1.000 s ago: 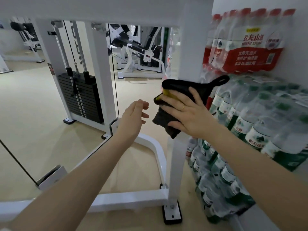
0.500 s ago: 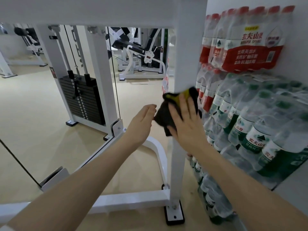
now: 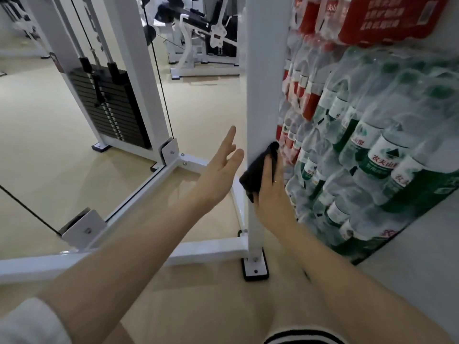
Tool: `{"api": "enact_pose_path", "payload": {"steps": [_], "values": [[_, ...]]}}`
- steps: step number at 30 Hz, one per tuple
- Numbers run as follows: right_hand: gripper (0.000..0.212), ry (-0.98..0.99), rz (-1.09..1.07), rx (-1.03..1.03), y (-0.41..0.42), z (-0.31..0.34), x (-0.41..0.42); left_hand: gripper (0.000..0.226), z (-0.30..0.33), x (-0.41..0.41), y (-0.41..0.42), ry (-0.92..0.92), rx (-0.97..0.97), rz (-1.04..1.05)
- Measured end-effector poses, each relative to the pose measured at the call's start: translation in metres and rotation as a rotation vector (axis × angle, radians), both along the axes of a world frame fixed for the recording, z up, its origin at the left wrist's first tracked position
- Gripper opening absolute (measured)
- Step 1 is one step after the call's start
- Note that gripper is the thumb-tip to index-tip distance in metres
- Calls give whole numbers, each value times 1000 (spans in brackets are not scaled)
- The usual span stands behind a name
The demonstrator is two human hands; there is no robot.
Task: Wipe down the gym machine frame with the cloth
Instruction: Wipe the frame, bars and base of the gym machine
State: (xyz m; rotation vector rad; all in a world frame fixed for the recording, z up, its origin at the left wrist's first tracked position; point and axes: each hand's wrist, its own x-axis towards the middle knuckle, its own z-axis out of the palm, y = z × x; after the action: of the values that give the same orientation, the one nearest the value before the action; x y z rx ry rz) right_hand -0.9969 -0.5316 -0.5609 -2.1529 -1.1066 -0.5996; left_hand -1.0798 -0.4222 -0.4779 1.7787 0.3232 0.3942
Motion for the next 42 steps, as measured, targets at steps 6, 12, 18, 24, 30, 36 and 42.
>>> {"api": "enact_pose_path", "payload": {"steps": [6,12,18,24,30,36,42], "values": [[76,304,159,286,13,44,7,46,-14,15,-13,-20,-170,-62],[82,864,226,317,1,-14,24,52,-24,20,-4,61,-93,-117],[78,955,268,528,11,9,33,63,-37,24,4,21,-14,-142],[89,983,168,397,5,-49,27,62,-46,25,13,33,9,-130],[64,1061,154,357,-1,-69,18,51,-93,20,11,103,-71,-37],[74,1168,195,381,-9,-145,26,64,-191,24,3,301,-150,-95],[48,1413,-34,465,-6,-255,14,82,-256,32,-7,346,-167,-196]]}}
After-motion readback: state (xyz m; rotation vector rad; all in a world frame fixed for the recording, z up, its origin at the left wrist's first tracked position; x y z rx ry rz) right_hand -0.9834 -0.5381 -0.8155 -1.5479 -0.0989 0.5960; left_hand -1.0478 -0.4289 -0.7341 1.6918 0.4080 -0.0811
